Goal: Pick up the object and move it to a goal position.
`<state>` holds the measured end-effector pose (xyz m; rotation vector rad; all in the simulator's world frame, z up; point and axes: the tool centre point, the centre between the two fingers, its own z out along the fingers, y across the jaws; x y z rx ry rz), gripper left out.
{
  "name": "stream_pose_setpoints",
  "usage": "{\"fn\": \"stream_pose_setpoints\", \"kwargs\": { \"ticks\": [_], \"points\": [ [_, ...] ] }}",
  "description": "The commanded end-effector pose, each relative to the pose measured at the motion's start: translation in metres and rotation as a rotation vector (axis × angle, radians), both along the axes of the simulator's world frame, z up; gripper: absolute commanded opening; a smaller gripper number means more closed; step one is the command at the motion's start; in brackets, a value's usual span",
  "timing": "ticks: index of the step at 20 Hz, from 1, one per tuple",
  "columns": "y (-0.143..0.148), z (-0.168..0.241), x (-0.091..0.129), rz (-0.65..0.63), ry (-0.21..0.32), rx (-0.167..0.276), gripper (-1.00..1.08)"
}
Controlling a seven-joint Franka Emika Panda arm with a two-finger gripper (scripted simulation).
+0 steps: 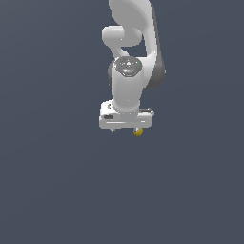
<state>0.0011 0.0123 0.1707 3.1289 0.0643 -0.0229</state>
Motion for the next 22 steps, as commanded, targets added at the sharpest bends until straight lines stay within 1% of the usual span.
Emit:
{"fn": "stream_pose_setpoints", "kwargs": {
  "ticks": [1,9,14,18,22],
  "points": [
    [0.000,0.000,0.000,0.000,0.000,0.000,1.00],
    [-0.003,-0.005,0.002,-0.002,-0.002,0.021,1.00],
    [-0.003,-0.005,0.002,-0.001,-0.002,0.021,1.00],
    [0.002,-0.012,-0.002,0.029,-0.002,0.020,1.00],
    [0.012,-0.023,-0.012,0.086,-0.003,0.017,1.00]
  ]
}}
